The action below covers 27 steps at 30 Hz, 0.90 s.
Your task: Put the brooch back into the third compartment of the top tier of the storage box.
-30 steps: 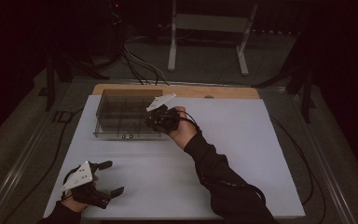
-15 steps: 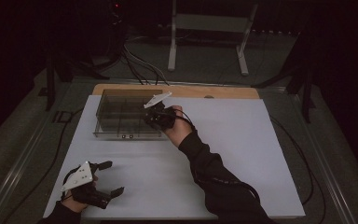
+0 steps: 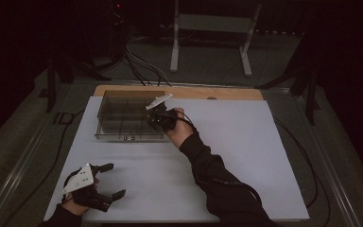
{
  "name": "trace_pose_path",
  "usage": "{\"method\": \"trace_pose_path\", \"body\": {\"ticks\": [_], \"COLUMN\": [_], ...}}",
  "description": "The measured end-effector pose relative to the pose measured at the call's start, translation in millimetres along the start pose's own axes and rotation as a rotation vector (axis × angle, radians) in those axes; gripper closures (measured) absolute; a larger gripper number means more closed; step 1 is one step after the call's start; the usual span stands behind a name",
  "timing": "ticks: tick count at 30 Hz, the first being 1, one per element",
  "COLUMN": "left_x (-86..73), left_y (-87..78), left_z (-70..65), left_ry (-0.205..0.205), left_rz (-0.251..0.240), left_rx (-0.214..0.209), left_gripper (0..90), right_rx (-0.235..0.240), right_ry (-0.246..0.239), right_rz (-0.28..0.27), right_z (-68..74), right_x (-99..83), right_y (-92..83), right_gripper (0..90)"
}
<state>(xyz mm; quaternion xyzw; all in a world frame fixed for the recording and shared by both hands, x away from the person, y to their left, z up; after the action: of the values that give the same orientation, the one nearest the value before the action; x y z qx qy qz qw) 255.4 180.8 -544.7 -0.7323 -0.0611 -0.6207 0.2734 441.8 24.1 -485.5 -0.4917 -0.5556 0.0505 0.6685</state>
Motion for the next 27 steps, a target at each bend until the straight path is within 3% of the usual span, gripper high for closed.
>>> {"method": "trace_pose_path", "body": {"ticks": [14, 27], "left_x": [-1.0, -1.5], "left_y": [0.1, 0.5], "left_z": [0.4, 0.2], "left_ry": [-0.002, -0.001], "left_rz": [0.004, 0.011], "left_rx": [0.001, 0.000], "left_gripper": [0.6, 0.5], "right_rx": [0.004, 0.023], "right_ry": [0.019, 0.002], "right_rz": [0.043, 0.081], "right_z": [-4.6, -2.4], "right_x": [-10.0, -15.5], "right_y": [4.2, 6.6], "right_gripper": [85.9, 85.6]}}
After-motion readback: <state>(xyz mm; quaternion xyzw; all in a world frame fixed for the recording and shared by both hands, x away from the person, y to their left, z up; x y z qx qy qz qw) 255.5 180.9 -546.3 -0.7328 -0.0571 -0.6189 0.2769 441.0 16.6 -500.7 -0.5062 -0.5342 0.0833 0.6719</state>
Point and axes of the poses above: each handheld gripper's, and its own axes: y roughly forward along the jaws, x roughly out of its top, z roughly to its left, the point moved 7 cm from there along y, roughly forward along the jaws, and after that the axes turned 5 degrees about -x, right-handed, at the moved point
